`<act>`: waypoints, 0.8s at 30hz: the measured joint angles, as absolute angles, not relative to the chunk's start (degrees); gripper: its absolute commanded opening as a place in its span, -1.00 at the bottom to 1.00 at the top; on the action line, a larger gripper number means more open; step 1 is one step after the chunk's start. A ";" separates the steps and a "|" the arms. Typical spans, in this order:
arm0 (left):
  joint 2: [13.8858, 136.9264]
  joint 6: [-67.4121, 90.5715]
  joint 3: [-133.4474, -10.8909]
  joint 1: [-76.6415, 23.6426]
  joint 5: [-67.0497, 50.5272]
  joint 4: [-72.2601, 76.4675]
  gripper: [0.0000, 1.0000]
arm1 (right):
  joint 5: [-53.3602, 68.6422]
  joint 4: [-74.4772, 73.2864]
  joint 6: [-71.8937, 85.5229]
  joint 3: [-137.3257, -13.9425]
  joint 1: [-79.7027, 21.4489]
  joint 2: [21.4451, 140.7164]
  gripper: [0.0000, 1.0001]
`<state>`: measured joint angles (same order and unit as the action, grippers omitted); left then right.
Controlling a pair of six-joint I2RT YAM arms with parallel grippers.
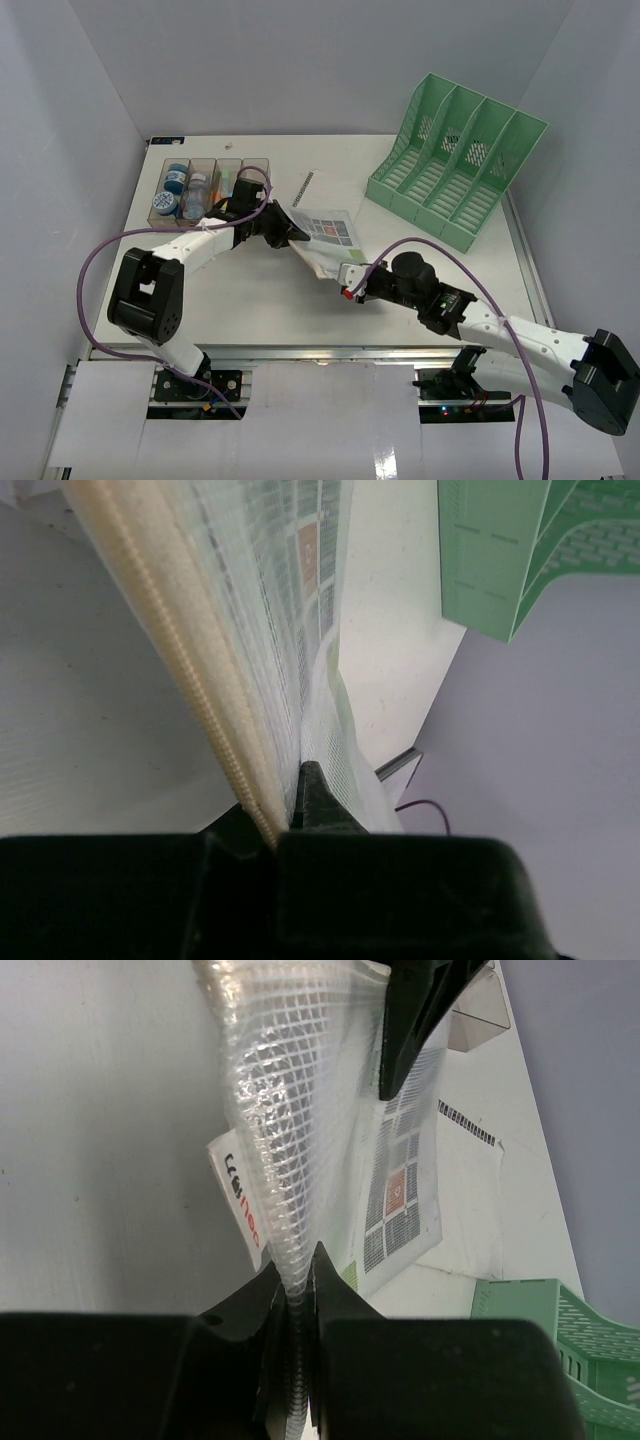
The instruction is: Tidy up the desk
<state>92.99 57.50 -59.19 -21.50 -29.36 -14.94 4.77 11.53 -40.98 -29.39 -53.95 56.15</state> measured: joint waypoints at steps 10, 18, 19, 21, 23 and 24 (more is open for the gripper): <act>92.59 49.09 -65.94 -21.53 -31.42 -17.73 -1.00 | 15.43 -2.02 -50.68 -35.31 -48.37 53.23 0.80; 88.52 35.26 -75.11 -22.91 -25.86 -22.00 -1.00 | 29.63 -7.19 -45.34 -35.79 -24.36 48.68 0.80; 88.48 33.59 -76.88 -23.48 -25.23 -22.24 -1.00 | 31.03 -7.33 -43.81 -35.79 -20.41 48.48 0.80; 88.93 30.01 -80.84 -25.16 -23.68 -23.09 -1.00 | 33.91 -7.64 -40.56 -35.81 -13.20 48.34 0.80; 90.15 26.75 -85.27 -27.29 -21.74 -23.06 -1.00 | 36.19 -7.75 -37.57 -35.81 -6.01 47.78 0.80; 91.04 24.86 -87.79 -28.34 -20.55 -23.24 -1.00 | 37.39 -7.83 -36.27 -35.81 -2.48 47.47 0.81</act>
<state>91.04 24.86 -87.79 -28.34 -20.55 -23.24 37.39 -7.83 -36.27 -35.81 -2.48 47.47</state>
